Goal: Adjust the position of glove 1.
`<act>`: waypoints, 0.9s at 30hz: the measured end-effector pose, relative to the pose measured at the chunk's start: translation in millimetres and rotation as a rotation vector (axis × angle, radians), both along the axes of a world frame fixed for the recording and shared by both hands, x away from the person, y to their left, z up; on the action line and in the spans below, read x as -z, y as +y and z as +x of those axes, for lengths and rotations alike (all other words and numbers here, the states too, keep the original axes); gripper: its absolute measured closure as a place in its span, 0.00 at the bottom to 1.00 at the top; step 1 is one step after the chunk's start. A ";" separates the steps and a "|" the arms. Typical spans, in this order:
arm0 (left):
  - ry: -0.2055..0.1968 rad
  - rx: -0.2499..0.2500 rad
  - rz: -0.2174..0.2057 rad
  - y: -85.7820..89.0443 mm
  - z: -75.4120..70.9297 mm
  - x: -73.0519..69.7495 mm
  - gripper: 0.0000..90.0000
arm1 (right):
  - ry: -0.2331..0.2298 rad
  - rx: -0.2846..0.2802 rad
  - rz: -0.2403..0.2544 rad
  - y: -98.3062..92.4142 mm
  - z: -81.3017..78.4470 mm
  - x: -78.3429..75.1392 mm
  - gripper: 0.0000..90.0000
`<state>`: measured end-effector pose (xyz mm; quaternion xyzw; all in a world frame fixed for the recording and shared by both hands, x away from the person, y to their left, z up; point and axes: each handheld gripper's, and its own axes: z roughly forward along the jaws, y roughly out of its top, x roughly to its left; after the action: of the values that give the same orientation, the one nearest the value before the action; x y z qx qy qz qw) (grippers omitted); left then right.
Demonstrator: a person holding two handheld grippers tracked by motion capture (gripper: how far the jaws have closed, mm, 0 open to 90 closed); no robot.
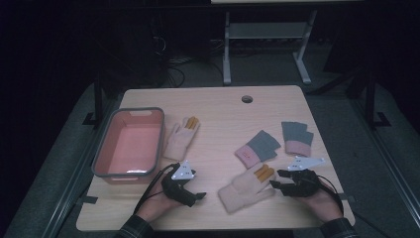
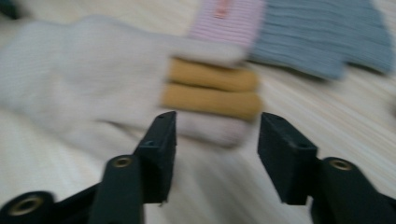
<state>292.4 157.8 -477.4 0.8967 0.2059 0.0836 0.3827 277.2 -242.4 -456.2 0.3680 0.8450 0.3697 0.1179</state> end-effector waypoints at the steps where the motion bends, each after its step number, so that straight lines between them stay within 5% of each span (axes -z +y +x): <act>1: -0.001 -0.005 0.000 0.0 0.2 0.1 0.14 | 0.005 0.020 -0.001 -4.4 2.0 1.1 0.45; 9: 0.001 -0.042 0.003 -2.4 1.4 -0.5 0.14 | 0.018 0.170 -0.031 -40.0 12.0 17.9 0.29; 18: 0.006 -0.084 0.042 -4.0 4.6 -5.1 0.16 | -0.040 0.177 -0.023 -44.9 12.6 25.9 0.16; 23: 0.001 -0.140 0.021 -7.3 10.1 -16.0 0.29 | -0.039 0.173 -0.021 -44.2 12.4 26.1 0.16; 27: 0.001 -0.203 -0.009 -8.7 16.7 -25.8 0.50 | -0.039 0.173 -0.021 -44.2 12.5 26.1 0.16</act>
<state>309.1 149.1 -451.6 0.8696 0.2961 0.1205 0.3763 289.7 -286.6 -482.3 0.4309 0.8115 0.3564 0.1696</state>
